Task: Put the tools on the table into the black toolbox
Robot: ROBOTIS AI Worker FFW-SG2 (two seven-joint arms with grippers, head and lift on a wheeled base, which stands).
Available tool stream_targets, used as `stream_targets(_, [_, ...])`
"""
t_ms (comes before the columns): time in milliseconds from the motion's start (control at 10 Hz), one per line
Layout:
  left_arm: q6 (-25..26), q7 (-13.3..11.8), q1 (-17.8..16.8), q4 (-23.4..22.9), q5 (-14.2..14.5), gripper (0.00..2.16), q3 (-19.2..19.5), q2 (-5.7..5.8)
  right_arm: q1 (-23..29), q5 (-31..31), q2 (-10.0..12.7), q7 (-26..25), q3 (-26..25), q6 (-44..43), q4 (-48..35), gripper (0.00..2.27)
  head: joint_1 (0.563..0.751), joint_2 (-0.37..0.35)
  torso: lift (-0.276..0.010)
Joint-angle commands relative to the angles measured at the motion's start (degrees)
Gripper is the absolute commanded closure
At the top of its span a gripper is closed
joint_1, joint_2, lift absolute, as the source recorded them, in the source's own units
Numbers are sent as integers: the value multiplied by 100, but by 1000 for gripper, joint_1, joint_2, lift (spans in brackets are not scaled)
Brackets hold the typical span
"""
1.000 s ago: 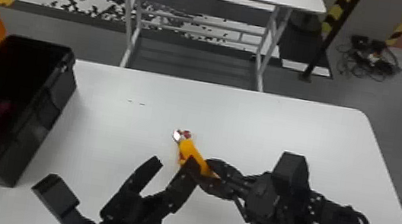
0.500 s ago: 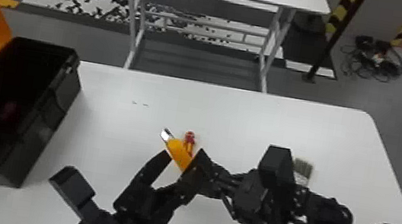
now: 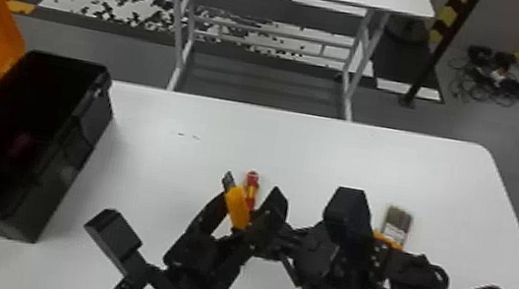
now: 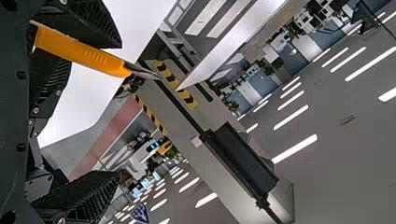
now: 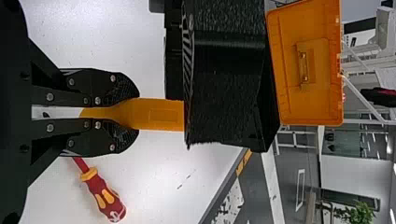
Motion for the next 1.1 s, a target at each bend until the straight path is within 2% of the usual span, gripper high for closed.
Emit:
stream_targets(0, [13,-23,-33,22,-50,134,-3,9,-4,25,9,3,46,45,-22,1474,695,-23,-75])
stream_targets(100, [-5,-32,-33,48,-94,178,6,9,-4,34,9,20,46,98,-40,1474,695,-21,-75])
stream_targets(200, [-5,-59,-33,66,-147,377,24,9,-4,34,0,20,29,115,-58,1474,695,-19,-75])
stream_targets(300, [13,-120,-42,75,-164,869,41,18,5,34,0,29,11,115,-75,1474,695,-19,-75])
stream_targets(400, [48,-190,-77,110,-182,1598,68,18,31,34,0,38,3,115,-84,1474,695,-22,-75])
stream_targets(500, [312,-129,-112,110,-261,2128,77,18,40,34,0,38,-15,98,-84,1474,695,-24,-75])
stream_targets(800, [365,-199,-103,92,-410,2135,77,18,40,-36,0,47,-112,98,-84,1450,695,-43,-75])
stream_targets(900, [365,-199,-103,92,-419,2135,94,18,101,-168,0,47,-173,98,-84,1025,695,-47,-75])
stream_targets(1000, [347,-190,-103,101,-446,2135,121,18,189,-388,0,47,-314,98,-110,171,695,-50,-75])
